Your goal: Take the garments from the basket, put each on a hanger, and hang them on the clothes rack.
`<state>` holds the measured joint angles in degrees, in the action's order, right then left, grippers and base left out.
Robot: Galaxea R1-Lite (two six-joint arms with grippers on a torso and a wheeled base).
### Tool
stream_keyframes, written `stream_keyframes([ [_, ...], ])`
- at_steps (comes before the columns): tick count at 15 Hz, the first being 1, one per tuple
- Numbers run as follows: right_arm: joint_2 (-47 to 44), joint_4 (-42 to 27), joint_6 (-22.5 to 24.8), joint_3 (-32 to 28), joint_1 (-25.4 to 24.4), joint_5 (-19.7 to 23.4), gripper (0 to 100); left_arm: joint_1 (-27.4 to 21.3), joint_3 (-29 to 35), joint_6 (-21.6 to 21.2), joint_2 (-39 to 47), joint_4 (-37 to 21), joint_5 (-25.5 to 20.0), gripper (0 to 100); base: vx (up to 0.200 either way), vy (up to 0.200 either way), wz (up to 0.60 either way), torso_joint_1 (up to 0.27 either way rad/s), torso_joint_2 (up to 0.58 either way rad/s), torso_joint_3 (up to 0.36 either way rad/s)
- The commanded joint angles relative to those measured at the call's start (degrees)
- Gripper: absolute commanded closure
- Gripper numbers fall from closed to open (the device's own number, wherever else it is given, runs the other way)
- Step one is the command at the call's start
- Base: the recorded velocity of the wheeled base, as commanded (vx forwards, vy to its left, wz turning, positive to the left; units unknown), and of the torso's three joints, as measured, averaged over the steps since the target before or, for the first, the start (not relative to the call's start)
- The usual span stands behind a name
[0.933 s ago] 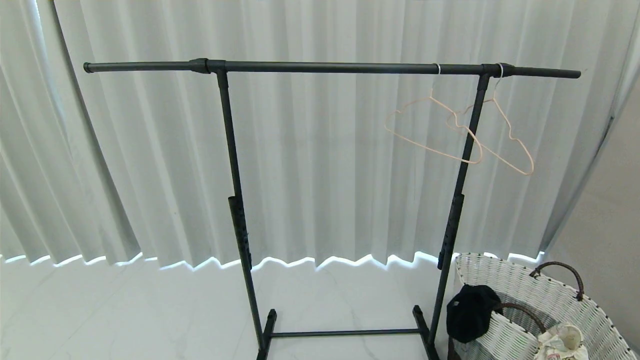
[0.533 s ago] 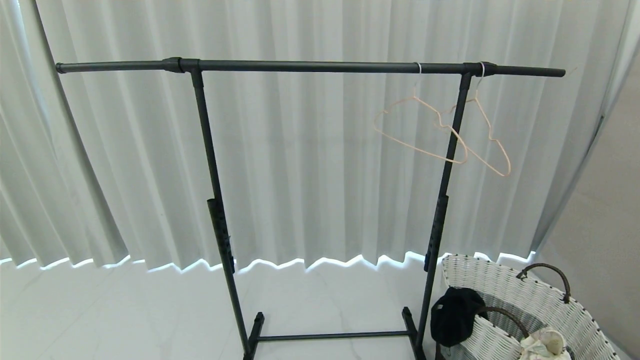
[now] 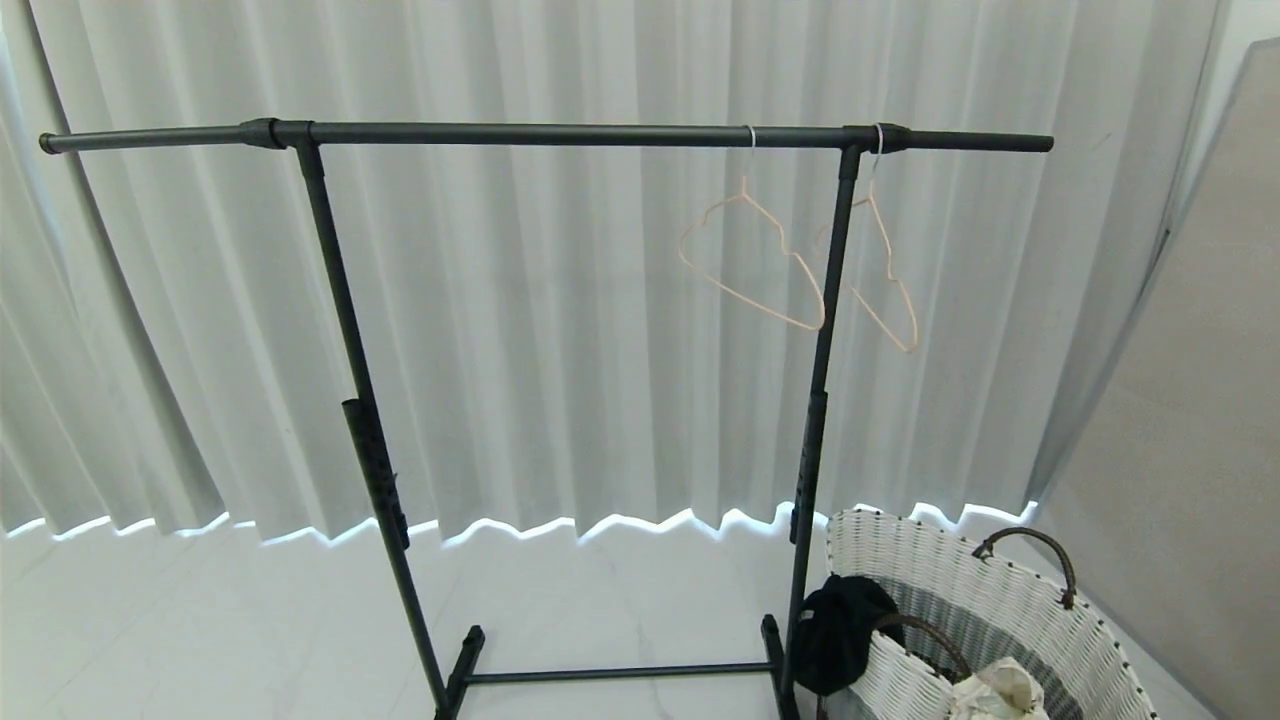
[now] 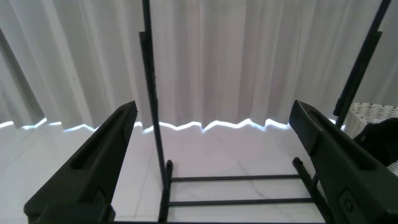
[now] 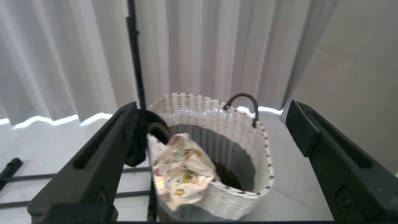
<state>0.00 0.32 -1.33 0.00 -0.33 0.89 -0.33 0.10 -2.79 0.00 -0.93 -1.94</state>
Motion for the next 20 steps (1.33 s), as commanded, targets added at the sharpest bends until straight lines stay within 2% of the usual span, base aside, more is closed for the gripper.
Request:
stream_keyframes([
  [1,0.00,0.03,0.01,0.00,-0.02,-0.01,0,-0.02,-0.01,-0.02,0.00,0.05,0.00,0,0.200,0.000,0.00,0.007,0.00,0.002],
  [6,0.00,0.03,0.27,0.00,-0.02,0.08,0,-0.02,-0.01,0.33,0.00,0.05,0.00,0,0.200,0.000,0.00,0.001,0.00,0.004],
  [11,0.00,0.65,-0.08,0.00,-0.02,-0.01,0,-0.02,-0.01,0.42,0.00,0.05,0.00,0,0.000,0.000,0.00,0.000,0.00,0.000],
  [12,-0.26,1.27,-0.60,-2.11,-0.11,0.96,0,-0.02,-0.01,0.33,0.00,0.05,0.00,0,0.000,0.000,0.00,0.000,0.00,0.000],
  [13,-3.34,0.03,-1.22,-8.09,-1.08,2.45,0,-0.02,-0.01,-0.20,0.00,0.05,-0.08,0,0.000,0.000,0.00,0.000,0.00,0.000],
  [15,-17.31,-5.59,0.36,-18.28,-6.17,2.89,0,-0.02,-0.01,-0.90,0.00,0.05,-0.26,0,0.000,0.000,0.00,0.000,0.00,0.000],
  [16,-26.19,-7.52,2.56,-19.86,-8.99,2.71,0,-0.02,-0.01,-0.99,0.00,0.05,-0.26,0,0.000,0.000,0.00,0.000,0.00,0.000],
  [18,-46.93,-8.75,6.69,-23.12,-8.11,2.36,0,-0.02,-0.01,-0.90,0.00,-0.04,-0.26,0,0.000,0.000,0.00,0.000,0.00,0.000],
  [20,-64.34,-7.26,11.96,-23.91,-5.12,2.19,0,-0.02,-0.01,-0.90,0.00,0.05,-0.26,0,0.000,0.000,0.00,0.000,0.00,0.000],
])
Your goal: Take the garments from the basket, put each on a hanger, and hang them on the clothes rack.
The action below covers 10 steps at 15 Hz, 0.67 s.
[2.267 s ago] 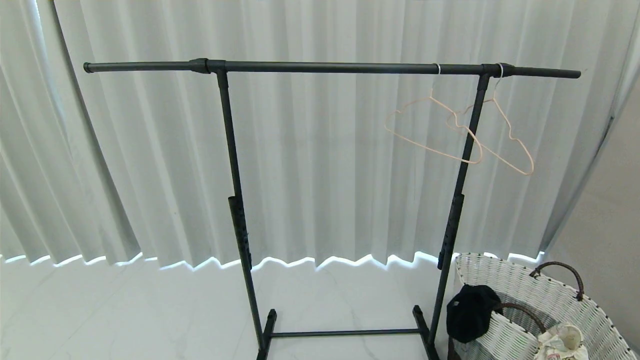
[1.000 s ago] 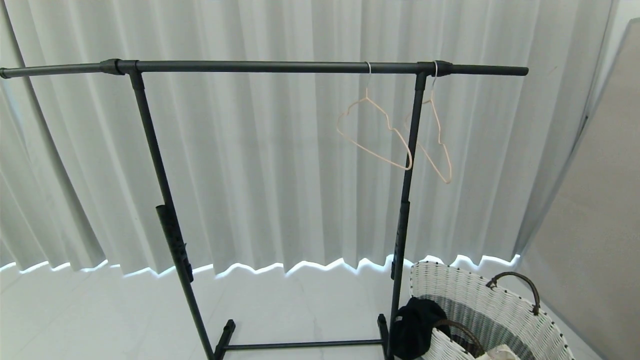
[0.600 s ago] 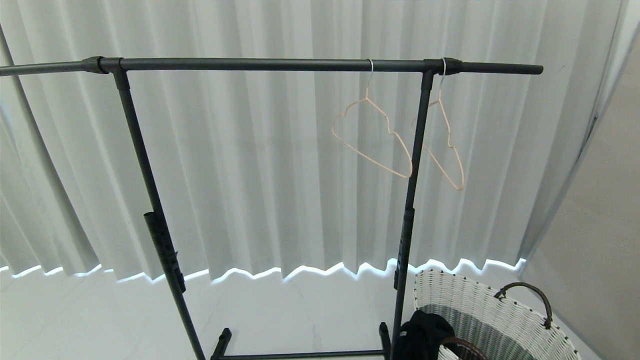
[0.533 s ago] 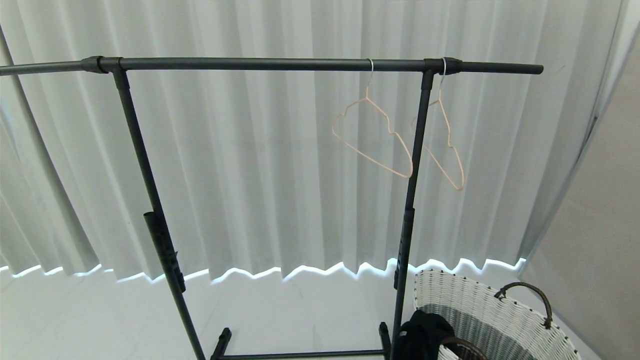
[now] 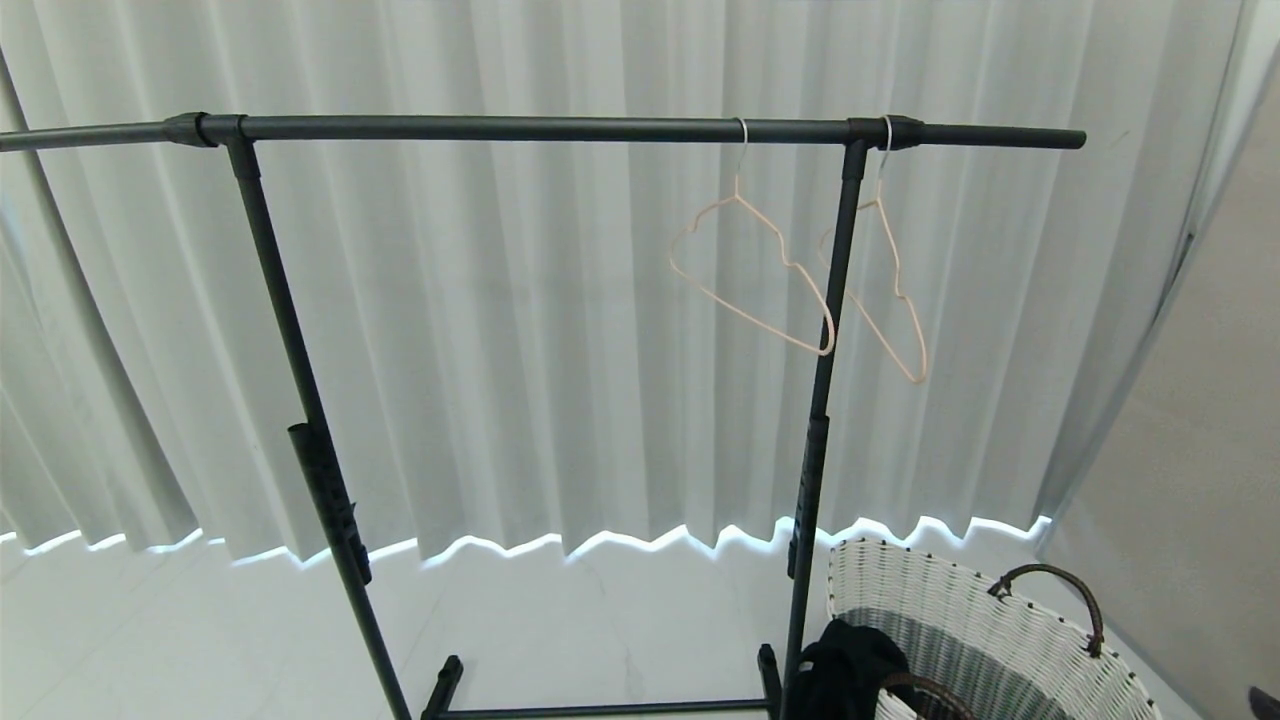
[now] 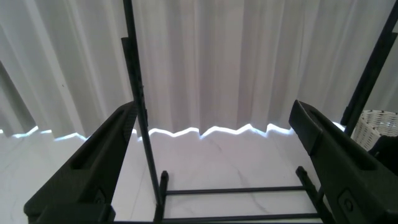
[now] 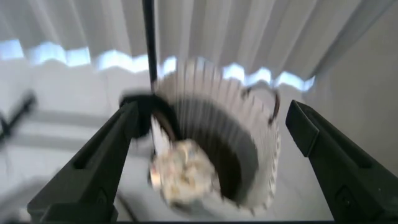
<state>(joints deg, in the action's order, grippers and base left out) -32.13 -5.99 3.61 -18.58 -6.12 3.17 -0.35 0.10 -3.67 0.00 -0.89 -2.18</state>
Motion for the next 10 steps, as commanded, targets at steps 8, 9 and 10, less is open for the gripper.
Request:
stream_keyframes([
  [8,-65.69,7.66,27.07,-4.10,7.09,0.35,0,0.00,-0.01,-0.02,0.00,0.01,-0.02,0,0.000,0.000,0.00,0.000,0.00,0.000],
  [9,-67.01,8.27,28.03,-3.75,7.00,0.43,0,0.00,-0.01,-0.02,0.00,0.01,-0.02,0,0.000,0.000,0.00,0.000,0.00,0.000],
  [10,-69.20,10.56,28.91,-3.48,7.00,0.43,0,0.00,-0.01,-0.02,0.00,0.01,-0.02,0,0.000,0.000,0.00,0.000,0.00,0.000],
])
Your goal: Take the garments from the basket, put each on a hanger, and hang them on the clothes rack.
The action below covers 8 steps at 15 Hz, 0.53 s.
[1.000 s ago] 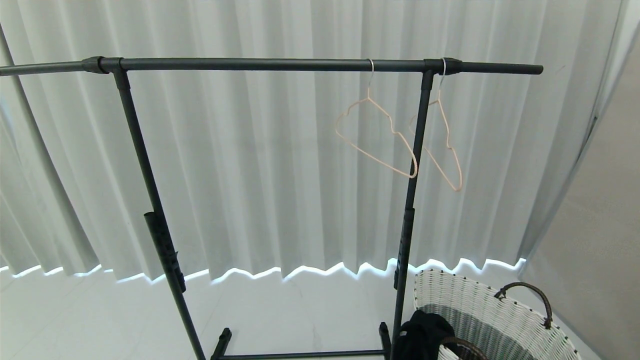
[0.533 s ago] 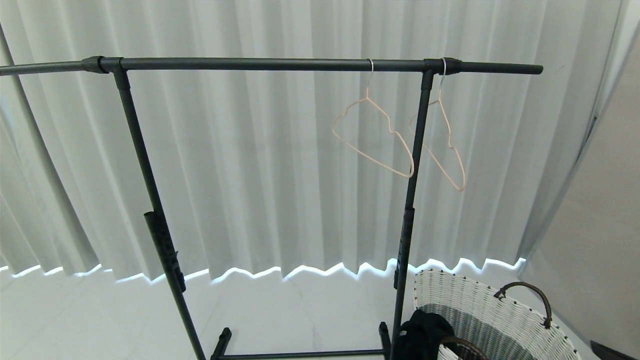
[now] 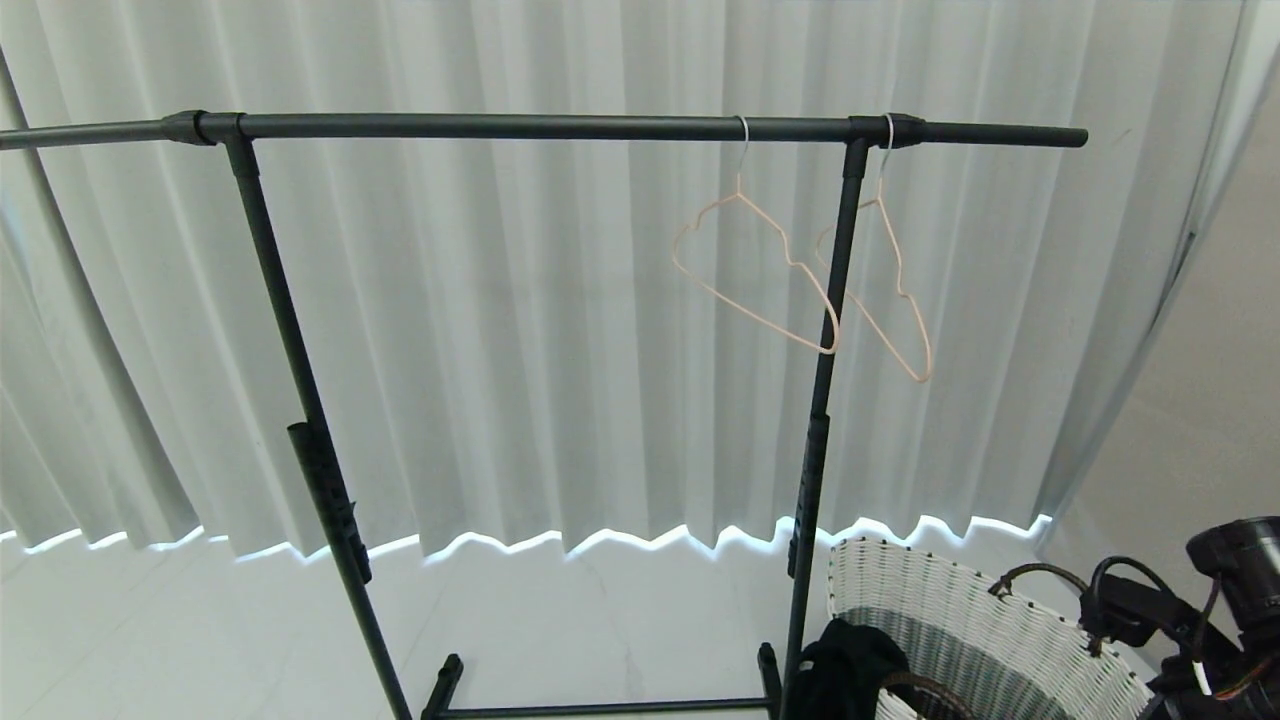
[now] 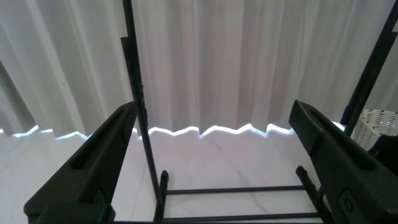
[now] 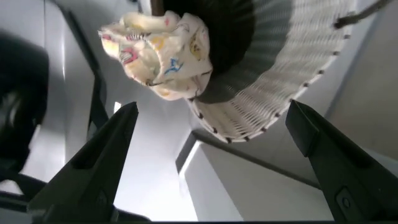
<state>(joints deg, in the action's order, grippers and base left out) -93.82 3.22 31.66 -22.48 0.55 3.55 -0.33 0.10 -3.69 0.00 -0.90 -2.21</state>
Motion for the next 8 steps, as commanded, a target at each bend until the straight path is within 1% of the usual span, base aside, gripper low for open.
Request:
stream_keyframes([
  [1,-9.63,4.60,0.95,0.68,0.33,0.32,0,-0.02,-0.01,0.00,0.00,0.02,0.01,0,0.000,0.000,0.00,0.000,0.00,0.000],
  [2,-11.12,7.50,0.95,0.77,0.24,1.64,0,-0.02,-0.01,0.00,0.00,0.02,0.01,0,0.000,0.000,0.00,0.000,0.00,0.000],
  [3,-11.91,8.21,1.04,0.86,0.15,2.43,0,-0.02,-0.01,0.00,0.00,0.02,0.01,0,0.000,0.000,0.00,0.000,0.00,0.000],
  [7,-14.46,9.00,1.65,0.42,-0.64,3.04,0,-0.02,-0.01,0.00,0.00,0.02,0.01,0,0.000,0.000,0.00,0.000,0.00,0.000],
  [8,-16.13,10.84,1.74,0.42,-0.64,3.04,0,-0.02,-0.01,0.00,0.00,0.02,0.01,0,0.000,0.000,0.00,0.000,0.00,0.000],
])
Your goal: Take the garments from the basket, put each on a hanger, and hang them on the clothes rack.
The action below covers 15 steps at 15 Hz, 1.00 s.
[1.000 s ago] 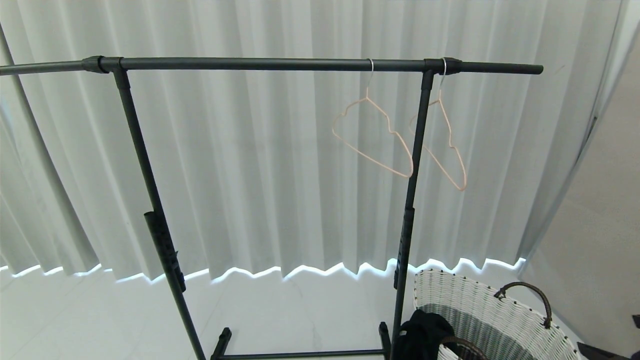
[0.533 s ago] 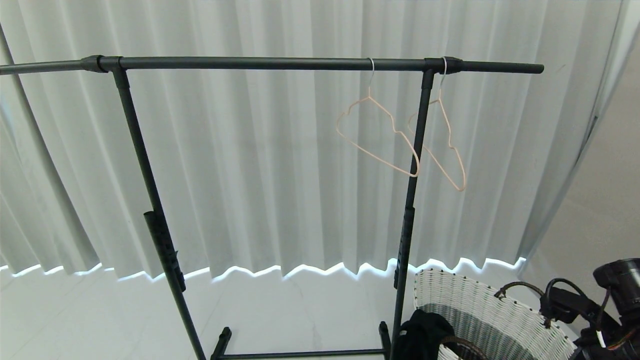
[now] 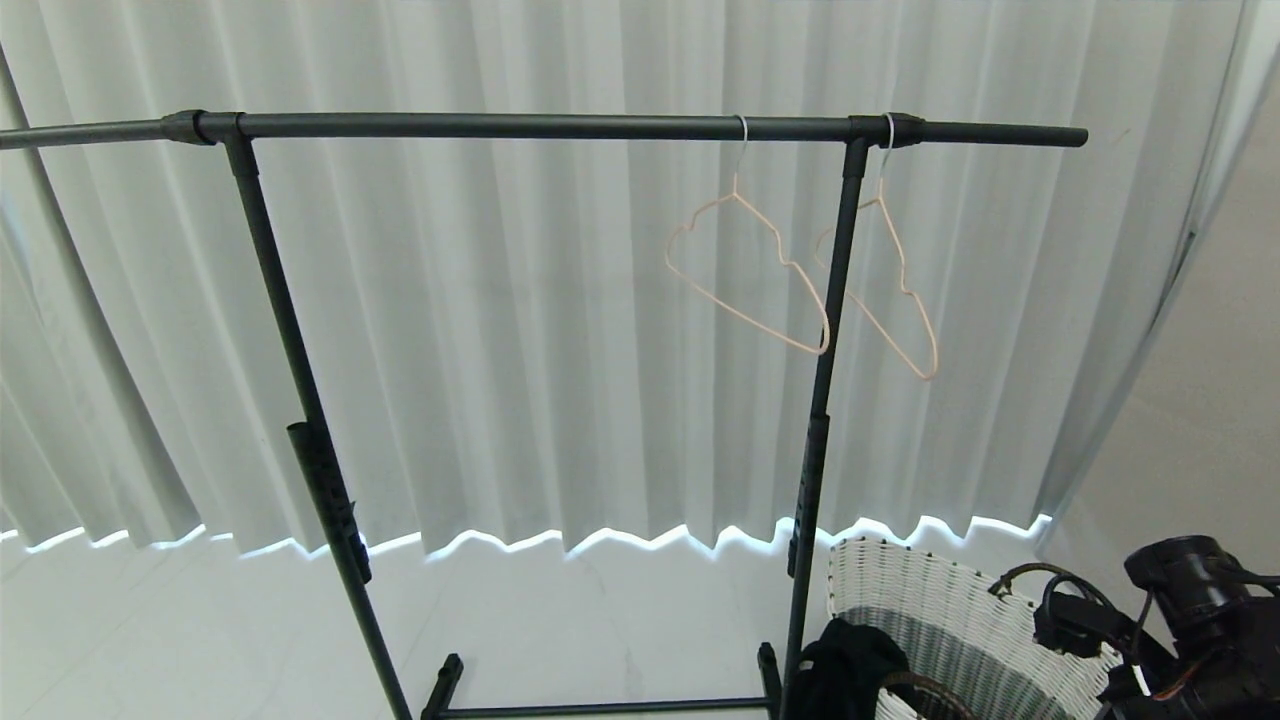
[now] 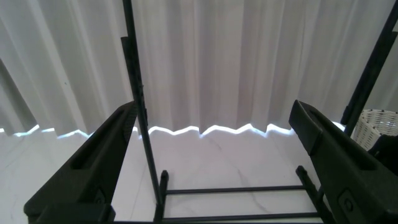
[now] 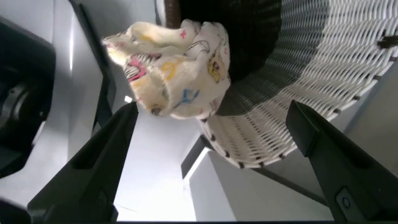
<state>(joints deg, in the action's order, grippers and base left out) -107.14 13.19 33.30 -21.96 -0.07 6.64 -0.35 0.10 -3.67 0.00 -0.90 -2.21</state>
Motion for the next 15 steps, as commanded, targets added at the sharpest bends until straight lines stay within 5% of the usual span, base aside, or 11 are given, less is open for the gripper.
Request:
stream_keyframes([
  [1,-4.74,3.68,0.09,0.16,-0.01,-0.32,0,0.00,-0.01,-0.11,0.00,0.02,0.01,0,0.000,0.000,0.00,0.000,0.00,0.000],
  [9,-13.00,11.77,0.09,0.77,-0.01,-2.78,0,0.00,-0.01,-0.02,0.00,0.02,0.01,0,0.000,0.000,0.00,0.000,0.00,0.000],
  [10,-13.09,11.95,0.09,1.13,-0.10,-2.69,100,0.00,-0.01,-0.02,0.00,0.02,0.01,0,0.000,0.000,0.00,0.000,0.00,0.000],
  [15,-4.65,10.63,-0.17,3.59,-0.01,-2.69,100,0.00,-0.01,0.15,0.00,0.02,0.10,0,0.000,0.000,0.00,0.000,0.00,0.000],
])
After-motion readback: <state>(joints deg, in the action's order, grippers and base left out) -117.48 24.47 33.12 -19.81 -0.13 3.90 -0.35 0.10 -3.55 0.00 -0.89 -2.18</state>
